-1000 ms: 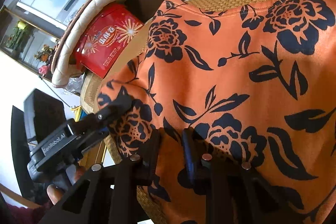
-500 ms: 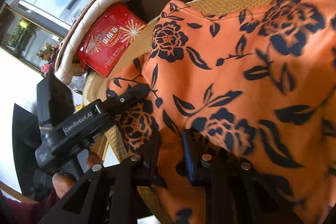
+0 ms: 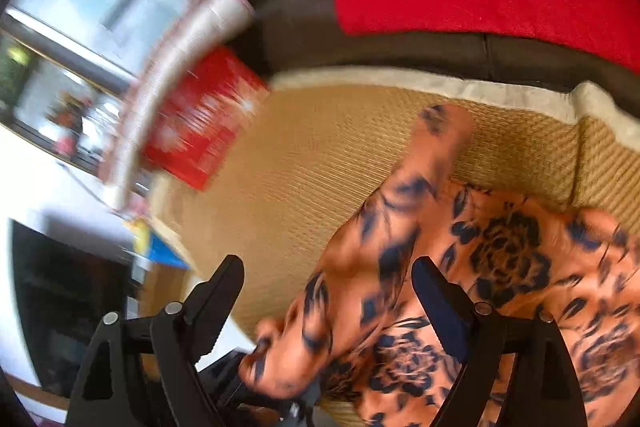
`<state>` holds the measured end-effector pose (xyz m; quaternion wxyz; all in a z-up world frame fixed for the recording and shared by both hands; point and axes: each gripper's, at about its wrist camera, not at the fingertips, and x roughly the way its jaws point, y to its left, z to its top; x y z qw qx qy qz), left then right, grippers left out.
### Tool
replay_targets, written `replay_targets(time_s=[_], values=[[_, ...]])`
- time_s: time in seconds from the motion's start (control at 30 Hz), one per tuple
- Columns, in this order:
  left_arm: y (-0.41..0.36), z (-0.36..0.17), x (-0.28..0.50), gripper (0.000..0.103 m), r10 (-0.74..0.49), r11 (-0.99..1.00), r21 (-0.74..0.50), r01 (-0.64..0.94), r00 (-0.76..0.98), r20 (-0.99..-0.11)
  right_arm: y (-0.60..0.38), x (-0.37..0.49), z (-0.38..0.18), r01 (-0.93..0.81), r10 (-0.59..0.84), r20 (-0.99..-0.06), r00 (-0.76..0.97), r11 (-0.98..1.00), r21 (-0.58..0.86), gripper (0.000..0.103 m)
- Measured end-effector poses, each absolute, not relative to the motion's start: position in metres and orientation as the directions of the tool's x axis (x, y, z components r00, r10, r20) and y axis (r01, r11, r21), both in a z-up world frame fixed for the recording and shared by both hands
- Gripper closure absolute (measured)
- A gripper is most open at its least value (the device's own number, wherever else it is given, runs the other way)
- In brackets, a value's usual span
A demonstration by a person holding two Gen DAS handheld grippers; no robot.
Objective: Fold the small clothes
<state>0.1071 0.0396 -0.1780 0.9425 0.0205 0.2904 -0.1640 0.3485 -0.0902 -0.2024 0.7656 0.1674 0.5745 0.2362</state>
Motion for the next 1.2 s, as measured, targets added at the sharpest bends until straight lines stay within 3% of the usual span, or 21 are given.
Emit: replay_targets(time_s=[0.13,0.2,0.23,0.33,0.67,1.2], values=[[0.040,-0.177,0.104,0.079,-0.303,0.941,-0.044,0.337,0.776,-0.553,-0.079,0.377,-0.238,-0.029,0.419,-0.902,0.110,0.908,0.418,0.017],[0.040,-0.178,0.104,0.079,-0.297,0.942,-0.035,0.335,0.779,-0.553,-0.079,0.381,-0.249,-0.023,0.459,-0.882,0.110,0.888,0.459,0.037],[0.040,-0.178,0.103,0.079,-0.296,0.942,-0.034,0.334,0.778,-0.554,-0.079,0.382,-0.253,-0.027,0.464,-0.879,0.107,0.885,0.464,0.059],[0.039,-0.180,0.103,0.079,-0.295,0.942,-0.038,0.333,0.771,-0.564,-0.082,0.377,-0.263,-0.054,0.428,-0.893,0.139,0.904,0.425,0.079],[0.001,-0.176,0.090,0.079,-0.302,0.926,0.034,0.377,0.791,-0.532,-0.115,0.343,-0.242,-0.112,0.430,-0.844,0.322,0.902,0.417,0.084],[-0.099,-0.163,0.064,0.079,-0.437,0.851,0.032,0.524,0.741,-0.510,-0.235,0.292,-0.226,-0.053,0.425,-0.759,0.493,0.886,0.461,0.085]])
